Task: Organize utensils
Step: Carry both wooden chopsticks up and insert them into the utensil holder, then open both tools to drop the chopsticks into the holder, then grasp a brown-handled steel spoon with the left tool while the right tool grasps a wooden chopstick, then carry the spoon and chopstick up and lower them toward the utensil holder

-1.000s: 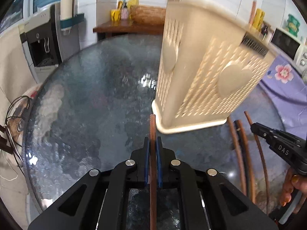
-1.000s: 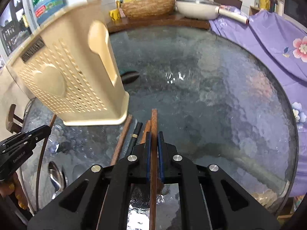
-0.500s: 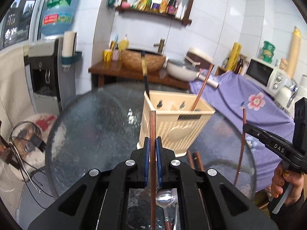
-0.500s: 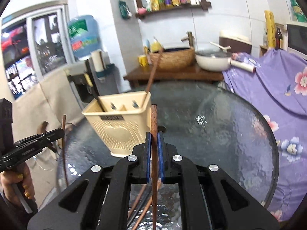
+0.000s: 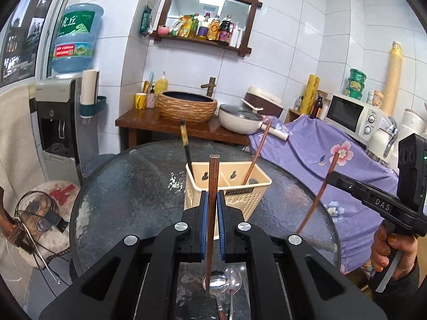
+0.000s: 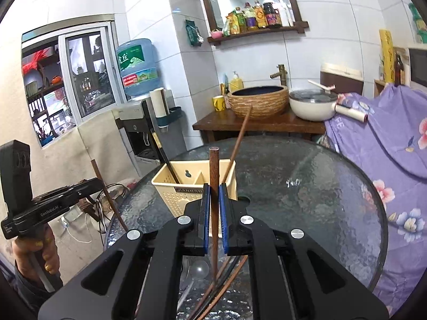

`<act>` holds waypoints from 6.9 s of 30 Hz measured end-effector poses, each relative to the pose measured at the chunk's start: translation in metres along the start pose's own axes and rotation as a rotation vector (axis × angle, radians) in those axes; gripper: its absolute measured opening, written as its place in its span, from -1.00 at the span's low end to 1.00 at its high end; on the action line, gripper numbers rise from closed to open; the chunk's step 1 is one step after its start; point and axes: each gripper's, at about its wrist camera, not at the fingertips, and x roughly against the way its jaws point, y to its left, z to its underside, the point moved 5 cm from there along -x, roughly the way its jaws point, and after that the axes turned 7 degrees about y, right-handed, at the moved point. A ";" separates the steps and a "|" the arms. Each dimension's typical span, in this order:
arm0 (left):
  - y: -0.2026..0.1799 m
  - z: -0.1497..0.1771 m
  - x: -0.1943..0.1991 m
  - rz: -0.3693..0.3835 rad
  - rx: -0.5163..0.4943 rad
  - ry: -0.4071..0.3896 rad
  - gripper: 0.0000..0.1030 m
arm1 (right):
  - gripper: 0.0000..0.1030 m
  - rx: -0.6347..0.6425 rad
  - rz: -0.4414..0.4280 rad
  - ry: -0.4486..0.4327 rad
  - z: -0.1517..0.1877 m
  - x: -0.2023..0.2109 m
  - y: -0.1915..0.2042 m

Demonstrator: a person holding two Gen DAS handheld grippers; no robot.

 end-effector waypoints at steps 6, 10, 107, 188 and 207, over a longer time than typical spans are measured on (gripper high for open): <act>-0.006 -0.019 0.005 0.014 -0.014 -0.029 -0.87 | -0.85 0.033 -0.011 -0.025 -0.019 0.005 0.010; -0.012 -0.037 0.013 0.025 -0.035 -0.064 -0.87 | -0.85 0.038 -0.051 -0.029 -0.041 0.005 0.017; 0.007 0.166 -0.108 -0.121 -0.103 0.435 0.08 | -0.35 -0.082 0.310 0.486 0.153 -0.147 -0.052; -0.023 0.024 -0.018 0.042 -0.077 0.044 -0.12 | -0.86 -0.047 -0.123 0.003 0.000 -0.001 -0.008; -0.025 -0.115 -0.011 -0.005 -0.069 -0.168 -0.12 | -0.85 0.001 -0.024 -0.249 -0.156 0.003 0.018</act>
